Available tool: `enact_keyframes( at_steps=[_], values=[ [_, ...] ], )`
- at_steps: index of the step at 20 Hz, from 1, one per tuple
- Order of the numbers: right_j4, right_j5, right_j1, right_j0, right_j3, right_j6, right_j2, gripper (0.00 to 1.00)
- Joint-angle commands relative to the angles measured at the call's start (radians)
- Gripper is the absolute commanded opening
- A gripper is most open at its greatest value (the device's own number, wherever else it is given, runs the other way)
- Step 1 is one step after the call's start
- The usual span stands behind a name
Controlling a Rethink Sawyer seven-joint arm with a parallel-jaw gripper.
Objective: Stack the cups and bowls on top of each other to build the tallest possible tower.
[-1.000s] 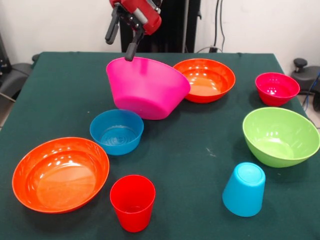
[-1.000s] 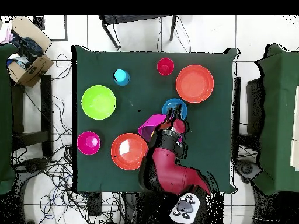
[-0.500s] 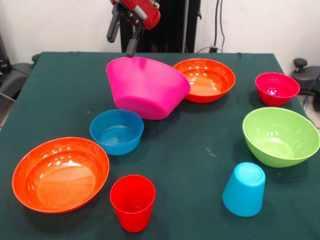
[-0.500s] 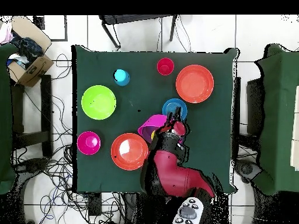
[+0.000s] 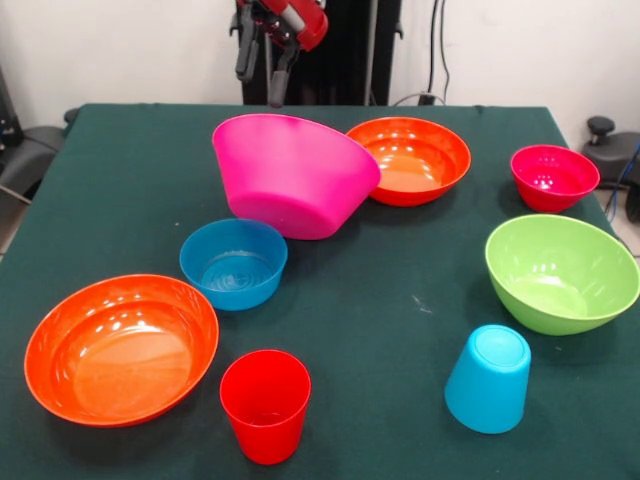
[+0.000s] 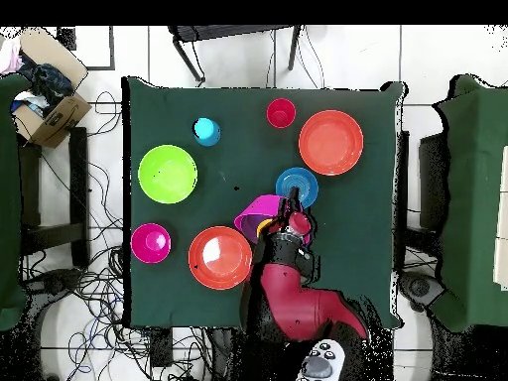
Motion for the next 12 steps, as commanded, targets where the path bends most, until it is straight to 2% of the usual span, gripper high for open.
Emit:
enact_keyframes(
  at_steps=[1,12],
  values=[
    [-0.075,0.124,0.031,0.015,0.0,0.173,0.104,1.0],
    [-0.072,0.145,0.078,0.019,-0.016,0.156,0.1,1.0]
  ],
)
